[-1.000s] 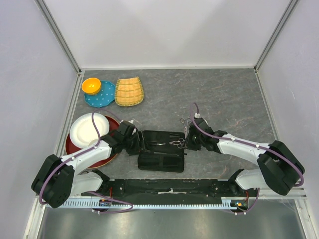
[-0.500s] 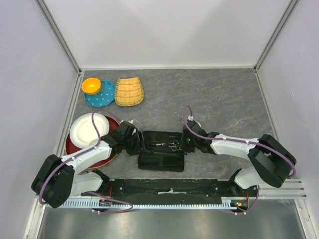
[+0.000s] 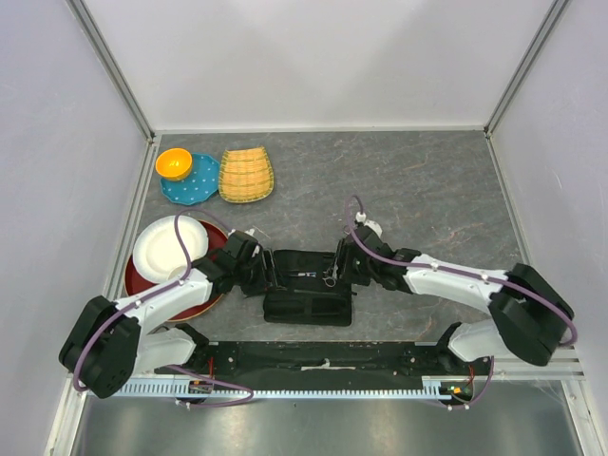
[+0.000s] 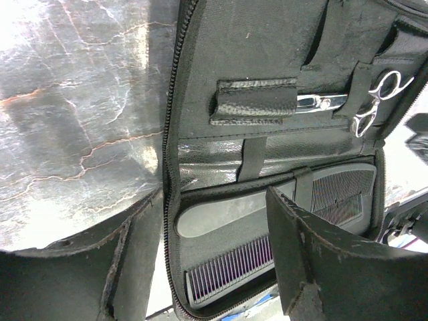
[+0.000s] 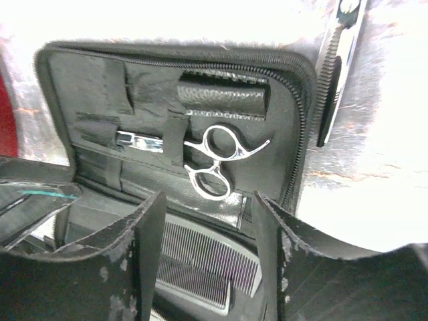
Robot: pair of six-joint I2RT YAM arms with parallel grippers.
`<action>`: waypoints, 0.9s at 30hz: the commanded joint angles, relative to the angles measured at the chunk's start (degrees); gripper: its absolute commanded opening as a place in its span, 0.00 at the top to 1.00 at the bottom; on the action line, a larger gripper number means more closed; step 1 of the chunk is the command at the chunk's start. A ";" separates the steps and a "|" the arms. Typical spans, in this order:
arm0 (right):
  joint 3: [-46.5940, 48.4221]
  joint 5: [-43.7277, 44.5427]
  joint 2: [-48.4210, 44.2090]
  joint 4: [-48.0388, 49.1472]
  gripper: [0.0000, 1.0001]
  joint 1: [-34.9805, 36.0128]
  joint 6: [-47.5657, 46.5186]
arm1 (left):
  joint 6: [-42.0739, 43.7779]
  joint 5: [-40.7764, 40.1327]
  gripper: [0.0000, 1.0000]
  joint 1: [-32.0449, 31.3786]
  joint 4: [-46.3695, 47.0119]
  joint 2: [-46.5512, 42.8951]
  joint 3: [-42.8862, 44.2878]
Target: Sort the hair-cutting tools
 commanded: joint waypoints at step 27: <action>25.11 16.82 18.32 -10.92 0.58 -13.64 -20.38 | 7.68 -10.91 0.08 0.12 -7.72 -12.29 14.00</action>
